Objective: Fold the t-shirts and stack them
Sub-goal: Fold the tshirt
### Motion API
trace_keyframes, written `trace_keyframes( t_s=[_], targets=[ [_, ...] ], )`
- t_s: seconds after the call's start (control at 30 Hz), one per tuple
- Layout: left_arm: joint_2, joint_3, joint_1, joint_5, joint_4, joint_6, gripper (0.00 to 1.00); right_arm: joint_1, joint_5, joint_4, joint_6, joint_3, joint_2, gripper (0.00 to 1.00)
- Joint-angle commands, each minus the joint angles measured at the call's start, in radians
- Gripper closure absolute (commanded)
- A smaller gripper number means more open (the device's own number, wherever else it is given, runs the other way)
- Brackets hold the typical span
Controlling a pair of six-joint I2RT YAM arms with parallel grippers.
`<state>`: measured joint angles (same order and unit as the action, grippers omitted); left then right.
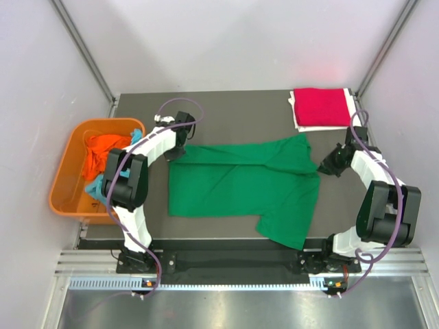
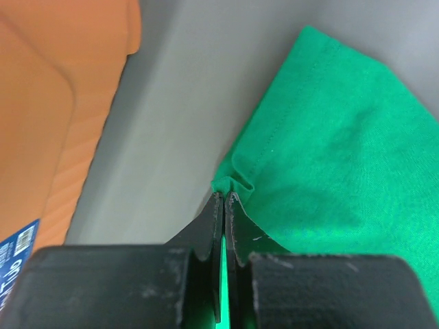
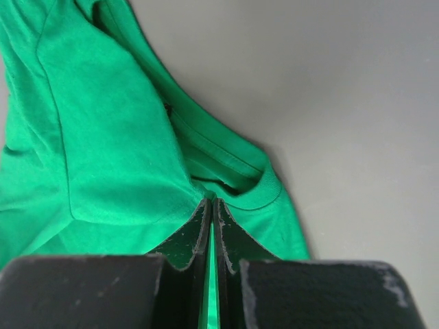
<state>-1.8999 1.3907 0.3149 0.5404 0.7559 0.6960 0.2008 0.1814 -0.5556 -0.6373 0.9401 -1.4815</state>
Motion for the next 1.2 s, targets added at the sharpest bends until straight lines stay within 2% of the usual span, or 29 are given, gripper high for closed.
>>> trace_keyframes(
  t_s=[0.0,0.07,0.1,0.17,0.2,0.23,0.27,0.33,0.37,0.4,0.47,0.57,0.63,0.77,0.87,0.97,1.17],
  targets=[
    [0.013,-0.002,-0.002,0.052,0.049,-0.010,1.00,0.019,-0.013,-0.009,0.021,-0.021,0.018,1.00],
    [0.009,0.005,-0.002,0.044,0.071,-0.010,0.96,0.019,0.006,0.008,0.022,-0.029,0.021,1.00],
    [0.010,0.014,-0.002,0.046,0.082,-0.006,0.87,0.017,0.032,0.011,0.024,-0.029,0.024,1.00],
    [0.019,0.031,-0.002,0.032,0.120,-0.003,0.80,0.017,0.061,0.005,0.027,-0.029,0.026,1.00],
    [0.030,0.047,0.000,0.027,0.129,-0.003,0.67,0.018,0.064,-0.004,0.028,-0.027,0.027,1.00],
    [0.059,0.050,0.000,0.021,0.131,-0.006,0.64,0.019,0.066,-0.026,0.031,-0.026,0.027,1.00],
    [0.079,0.051,0.000,0.009,0.122,-0.007,0.53,0.017,0.066,-0.036,0.031,-0.029,0.027,0.99],
    [0.131,0.047,0.000,-0.045,0.094,-0.029,0.50,0.019,0.030,-0.091,0.028,-0.020,0.015,0.87],
    [0.145,0.041,0.000,-0.074,0.073,-0.036,0.49,0.017,0.003,-0.101,0.031,-0.015,0.010,0.84],
    [0.156,0.030,0.000,-0.179,0.010,-0.073,0.49,0.017,-0.003,-0.101,0.039,-0.014,0.018,0.80],
    [0.182,0.005,0.000,-0.299,-0.064,-0.127,0.51,0.005,-0.019,-0.086,0.062,-0.014,0.041,0.77],
    [0.196,-0.062,0.001,-0.502,-0.188,-0.174,0.51,-0.040,-0.065,-0.084,0.071,-0.003,0.104,0.66],
    [0.179,-0.074,0.001,-0.584,-0.250,-0.191,0.51,-0.070,-0.062,-0.055,0.083,-0.001,0.144,0.64],
    [0.081,0.008,-0.002,-0.565,-0.224,-0.222,0.52,-0.173,-0.054,0.009,0.133,0.038,0.133,0.59],
    [-0.008,0.080,-0.010,-0.550,-0.191,-0.234,0.52,-0.175,-0.031,0.039,0.181,0.126,0.003,0.55],
    [-0.070,0.116,-0.014,-0.516,-0.202,-0.236,0.52,-0.170,-0.023,0.034,0.275,0.293,-0.130,0.53],
    [-0.156,0.175,-0.022,-0.396,-0.187,-0.234,0.52,-0.156,-0.003,0.052,0.404,0.469,-0.321,0.56]
  ],
)
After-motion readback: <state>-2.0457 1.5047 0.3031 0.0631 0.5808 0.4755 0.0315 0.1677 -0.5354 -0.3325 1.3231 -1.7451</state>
